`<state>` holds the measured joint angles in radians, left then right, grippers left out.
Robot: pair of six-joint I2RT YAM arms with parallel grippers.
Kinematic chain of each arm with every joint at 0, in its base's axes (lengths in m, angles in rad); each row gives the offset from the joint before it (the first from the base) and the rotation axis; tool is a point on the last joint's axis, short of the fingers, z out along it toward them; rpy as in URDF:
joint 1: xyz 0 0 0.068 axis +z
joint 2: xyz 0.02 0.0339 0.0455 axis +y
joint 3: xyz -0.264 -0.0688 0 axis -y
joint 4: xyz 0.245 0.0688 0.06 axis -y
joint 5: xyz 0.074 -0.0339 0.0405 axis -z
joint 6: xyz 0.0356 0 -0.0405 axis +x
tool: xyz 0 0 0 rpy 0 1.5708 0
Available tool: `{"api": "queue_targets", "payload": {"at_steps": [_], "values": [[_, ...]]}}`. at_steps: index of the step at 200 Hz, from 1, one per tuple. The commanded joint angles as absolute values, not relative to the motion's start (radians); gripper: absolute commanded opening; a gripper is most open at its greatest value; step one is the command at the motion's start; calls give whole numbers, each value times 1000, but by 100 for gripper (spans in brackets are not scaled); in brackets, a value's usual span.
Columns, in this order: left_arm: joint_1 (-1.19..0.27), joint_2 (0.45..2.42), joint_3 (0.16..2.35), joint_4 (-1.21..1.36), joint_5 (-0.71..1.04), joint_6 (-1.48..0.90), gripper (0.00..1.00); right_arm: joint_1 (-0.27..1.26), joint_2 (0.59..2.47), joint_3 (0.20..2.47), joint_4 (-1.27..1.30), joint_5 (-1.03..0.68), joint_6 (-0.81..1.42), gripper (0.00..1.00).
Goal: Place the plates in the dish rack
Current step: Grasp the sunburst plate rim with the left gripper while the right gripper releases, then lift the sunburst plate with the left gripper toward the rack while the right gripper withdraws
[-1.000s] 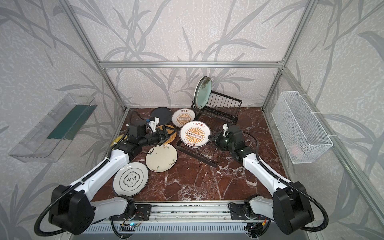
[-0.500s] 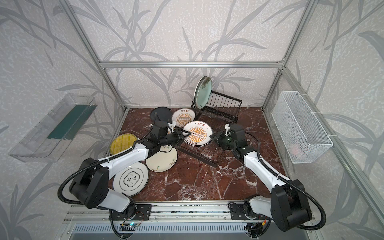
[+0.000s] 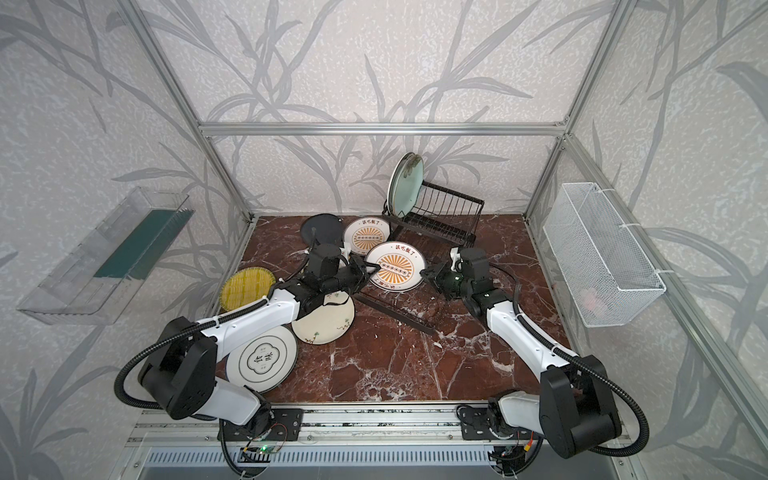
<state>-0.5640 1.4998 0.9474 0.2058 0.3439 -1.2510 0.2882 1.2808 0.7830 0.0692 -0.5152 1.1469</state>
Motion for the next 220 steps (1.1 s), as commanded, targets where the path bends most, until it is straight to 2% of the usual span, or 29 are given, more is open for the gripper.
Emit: {"api": "queue_targets", "payload": {"at_steps": [1, 9, 12, 32, 43, 54, 73, 90, 129, 178, 220], "values": [[-576, 1461, 934, 245, 309, -1287, 0, 285, 1265, 824, 113, -557, 1120, 0], [-580, 1449, 929, 247, 297, -1289, 0, 285, 1258, 825, 106, -560, 1101, 0], [-580, 1444, 927, 247, 289, -1288, 0, 285, 1254, 825, 103, -561, 1094, 4], [-590, 1384, 937, 163, 241, -1229, 0, 285, 1217, 821, 100, -570, 1019, 52], [-593, 1340, 964, 64, 201, -1170, 0, 284, 1193, 828, 66, -573, 959, 72], [-600, 1291, 999, -39, 148, -1100, 0, 284, 1168, 839, 19, -578, 891, 83], [-611, 1209, 1070, -214, 44, -974, 0, 285, 1125, 848, -43, -582, 787, 95], [-620, 1162, 1166, -347, -61, -845, 0, 284, 1097, 850, -86, -584, 717, 100], [-684, 1195, 1428, -419, -268, -529, 0, 283, 1041, 796, 8, -617, 698, 99], [-789, 1459, 1833, -404, -403, -147, 0, 286, 1038, 732, 112, -667, 761, 99], [-821, 1727, 2175, -391, -473, 54, 0, 293, 998, 718, 80, -676, 723, 99]]}}
